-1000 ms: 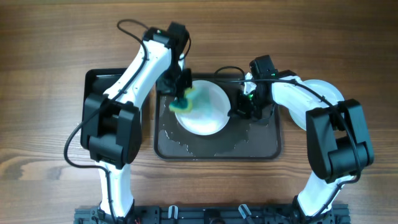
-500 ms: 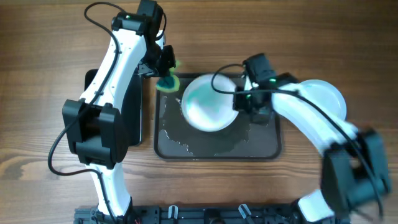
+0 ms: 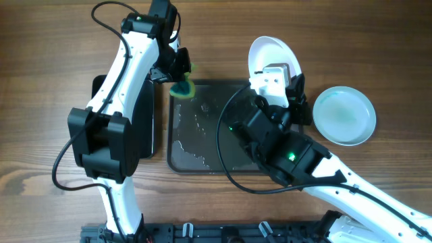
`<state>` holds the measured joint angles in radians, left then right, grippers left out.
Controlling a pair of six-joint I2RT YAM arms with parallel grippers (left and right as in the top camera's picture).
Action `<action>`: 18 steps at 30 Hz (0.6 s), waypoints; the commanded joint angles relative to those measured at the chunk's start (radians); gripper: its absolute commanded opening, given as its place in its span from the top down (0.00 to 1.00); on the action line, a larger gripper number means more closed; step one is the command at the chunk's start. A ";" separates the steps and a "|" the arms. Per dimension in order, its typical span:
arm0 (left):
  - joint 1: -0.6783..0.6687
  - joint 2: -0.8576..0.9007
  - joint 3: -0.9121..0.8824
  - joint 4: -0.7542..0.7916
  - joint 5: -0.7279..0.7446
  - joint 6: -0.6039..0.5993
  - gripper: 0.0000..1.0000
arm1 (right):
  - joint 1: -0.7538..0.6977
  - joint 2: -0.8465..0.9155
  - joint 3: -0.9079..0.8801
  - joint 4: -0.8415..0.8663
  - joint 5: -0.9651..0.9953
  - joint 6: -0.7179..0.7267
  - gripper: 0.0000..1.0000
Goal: Clean dirty plates on tray and stack at the side
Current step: 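Lift the plate with right gripper and stack it on the pile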
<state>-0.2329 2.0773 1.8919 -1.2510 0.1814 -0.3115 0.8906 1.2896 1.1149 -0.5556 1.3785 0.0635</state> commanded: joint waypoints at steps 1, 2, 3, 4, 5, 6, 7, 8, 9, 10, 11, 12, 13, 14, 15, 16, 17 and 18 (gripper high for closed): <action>-0.001 -0.029 0.018 0.002 0.009 0.016 0.96 | 0.002 -0.020 0.012 0.024 0.062 -0.034 0.96; -0.001 -0.029 0.018 0.002 0.009 0.016 0.96 | 0.002 -0.020 0.010 0.023 0.062 -0.034 0.96; -0.001 -0.029 0.018 0.002 0.010 0.016 0.96 | -0.006 -0.020 0.008 0.020 0.040 -0.034 0.96; -0.001 -0.029 0.018 0.002 0.010 0.016 0.96 | -0.017 -0.020 0.008 0.019 0.002 -0.033 0.96; -0.001 -0.029 0.018 0.002 0.010 0.016 0.96 | -0.028 -0.020 0.008 0.019 -0.029 -0.016 0.96; -0.001 -0.029 0.018 0.002 0.010 0.016 0.96 | -0.039 -0.020 0.008 0.007 -0.084 0.014 0.96; -0.001 -0.029 0.018 0.002 0.010 0.016 0.96 | -0.057 -0.020 0.008 -0.049 -0.230 0.089 0.96; -0.001 -0.029 0.018 0.002 0.010 0.016 0.96 | -0.085 -0.020 0.008 -0.127 -0.398 0.190 0.96; -0.002 -0.029 0.018 0.002 0.010 0.016 0.96 | -0.132 -0.020 0.008 -0.187 -0.568 0.288 0.96; -0.006 -0.029 0.018 0.002 0.009 0.016 0.96 | -0.217 -0.020 0.008 -0.235 -0.803 0.364 0.96; -0.012 -0.029 0.018 0.002 0.009 0.016 0.96 | -0.319 -0.020 0.009 -0.244 -1.040 0.365 0.96; -0.016 -0.029 0.018 0.002 0.009 0.016 0.96 | -0.460 -0.020 0.009 -0.241 -1.258 0.357 0.96; -0.018 -0.029 0.018 0.002 0.009 0.016 0.96 | -0.549 -0.020 0.009 -0.240 -1.355 0.357 0.96; -0.020 -0.029 0.018 0.002 0.009 0.016 0.96 | -0.756 -0.020 0.009 -0.244 -1.543 0.355 0.96; -0.021 -0.029 0.018 0.002 0.009 0.016 0.96 | -0.971 -0.020 0.009 -0.269 -1.632 0.356 0.96; -0.021 -0.029 0.018 0.002 0.009 0.016 0.96 | -1.078 -0.020 0.008 -0.292 -1.626 0.356 0.96; -0.021 -0.029 0.018 0.005 0.009 0.016 0.96 | -1.220 -0.010 0.008 -0.326 -1.569 0.359 0.96; -0.021 -0.029 0.018 0.006 0.009 0.016 0.96 | -1.338 0.013 -0.011 -0.349 -1.429 0.370 0.96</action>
<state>-0.2504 2.0773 1.8919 -1.2495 0.1818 -0.3115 -0.2935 1.2846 1.1187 -0.8764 -0.1341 0.4080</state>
